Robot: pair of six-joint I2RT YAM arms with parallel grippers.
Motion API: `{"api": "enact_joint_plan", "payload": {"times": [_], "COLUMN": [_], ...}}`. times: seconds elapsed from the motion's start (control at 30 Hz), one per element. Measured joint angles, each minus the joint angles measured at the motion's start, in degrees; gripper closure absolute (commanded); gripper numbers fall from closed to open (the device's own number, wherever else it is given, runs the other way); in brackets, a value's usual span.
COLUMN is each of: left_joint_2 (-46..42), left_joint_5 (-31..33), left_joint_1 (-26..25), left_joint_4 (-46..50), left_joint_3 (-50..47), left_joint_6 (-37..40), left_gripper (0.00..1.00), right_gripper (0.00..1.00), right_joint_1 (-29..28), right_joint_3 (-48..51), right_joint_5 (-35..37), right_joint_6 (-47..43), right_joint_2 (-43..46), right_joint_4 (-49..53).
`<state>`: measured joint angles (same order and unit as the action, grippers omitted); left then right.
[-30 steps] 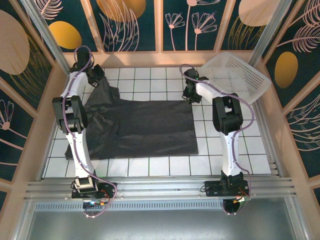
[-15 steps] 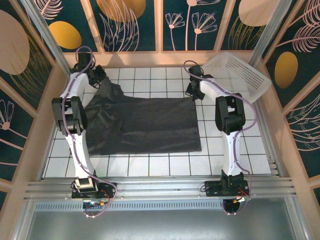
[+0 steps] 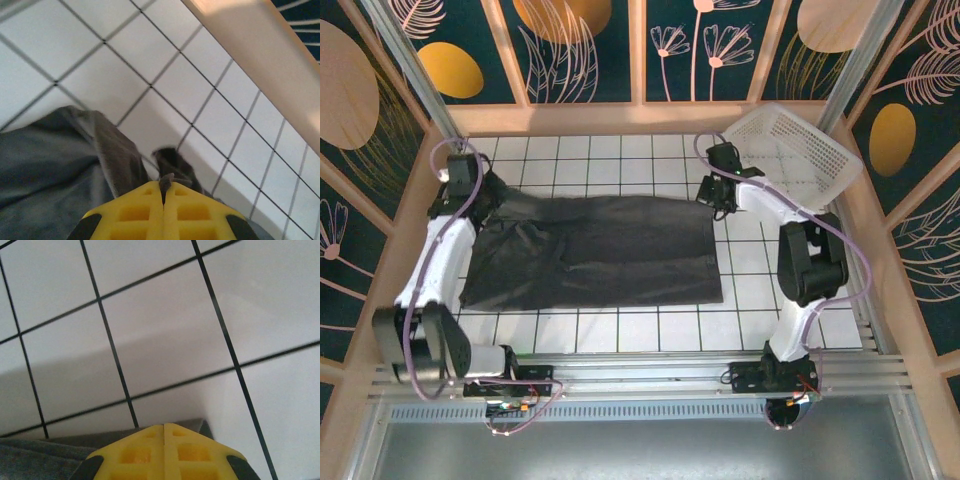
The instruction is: Fold and stack the t-shirts
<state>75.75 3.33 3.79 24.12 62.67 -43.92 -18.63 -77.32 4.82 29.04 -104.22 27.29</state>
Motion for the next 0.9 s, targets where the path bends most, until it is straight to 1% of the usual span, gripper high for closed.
{"api": "enact_joint_plan", "payload": {"times": [0.13, 0.2, 0.37, 0.53, 0.87, 0.9], "left_joint_2": [-9.7, -13.8, -17.8, -20.0, -23.9, -24.4], "left_joint_5": [5.4, 7.8, 11.1, 12.0, 13.3, 13.5], "left_joint_1": [0.0, 0.0, 0.0, 0.0, 0.0, 0.0], "left_joint_4": [2.8, 6.1, 13.2, 17.5, 24.2, 24.5], "left_joint_3": [-9.1, -12.7, -15.9, -18.7, -20.2, -21.0], "left_joint_6": [-5.8, -8.9, -14.1, -17.2, -21.7, -22.1], "left_gripper": [1.00, 1.00, 1.00, 1.00, 1.00, 1.00], "right_gripper": [1.00, 1.00, 1.00, 1.00, 1.00, 0.93], "right_joint_1": [-1.4, -2.0, -2.1, -2.1, -2.7, -2.9], "right_joint_3": [8.1, 11.9, 17.7, 18.6, 18.6, 18.7], "right_joint_5": [0.0, -0.1, -0.2, -0.1, 2.1, 2.4], "right_joint_6": [0.5, 1.2, 2.4, 2.8, 2.8, 2.8], "right_joint_2": [4.9, 6.0, 6.1, 6.1, 7.4, 8.0], "right_joint_4": [-1.1, -1.0, -1.0, -1.1, -0.8, -0.8]}}
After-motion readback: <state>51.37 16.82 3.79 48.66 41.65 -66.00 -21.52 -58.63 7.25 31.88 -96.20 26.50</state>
